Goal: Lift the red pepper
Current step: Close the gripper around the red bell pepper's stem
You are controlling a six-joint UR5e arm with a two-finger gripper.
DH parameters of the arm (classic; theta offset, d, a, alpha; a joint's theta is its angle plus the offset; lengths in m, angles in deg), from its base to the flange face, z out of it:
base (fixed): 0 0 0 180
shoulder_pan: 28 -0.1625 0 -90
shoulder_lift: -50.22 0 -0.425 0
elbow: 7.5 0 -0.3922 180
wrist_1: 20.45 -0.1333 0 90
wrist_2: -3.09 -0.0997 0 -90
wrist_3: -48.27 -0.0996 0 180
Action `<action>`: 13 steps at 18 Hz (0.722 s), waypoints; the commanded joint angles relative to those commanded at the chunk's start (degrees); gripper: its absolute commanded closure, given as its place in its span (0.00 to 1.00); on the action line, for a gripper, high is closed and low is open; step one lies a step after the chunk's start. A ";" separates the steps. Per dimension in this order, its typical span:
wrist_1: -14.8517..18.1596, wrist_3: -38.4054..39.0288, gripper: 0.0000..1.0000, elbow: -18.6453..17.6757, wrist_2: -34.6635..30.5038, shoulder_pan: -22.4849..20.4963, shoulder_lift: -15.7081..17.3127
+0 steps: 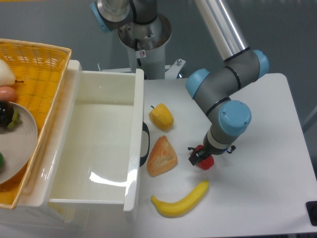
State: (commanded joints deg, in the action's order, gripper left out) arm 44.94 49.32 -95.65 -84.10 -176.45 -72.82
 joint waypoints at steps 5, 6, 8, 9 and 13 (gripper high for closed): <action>0.00 0.61 0.00 -0.44 -1.23 0.00 -0.79; 0.00 1.14 0.00 -0.35 -1.49 0.00 -0.97; -0.17 1.32 0.00 -0.35 -1.67 0.09 -1.32; -0.44 1.49 0.00 -0.35 -1.67 0.09 -1.41; -0.79 2.90 0.04 -0.09 -1.58 0.09 -1.67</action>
State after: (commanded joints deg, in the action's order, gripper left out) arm 44.15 52.22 -95.74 -85.68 -176.36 -74.50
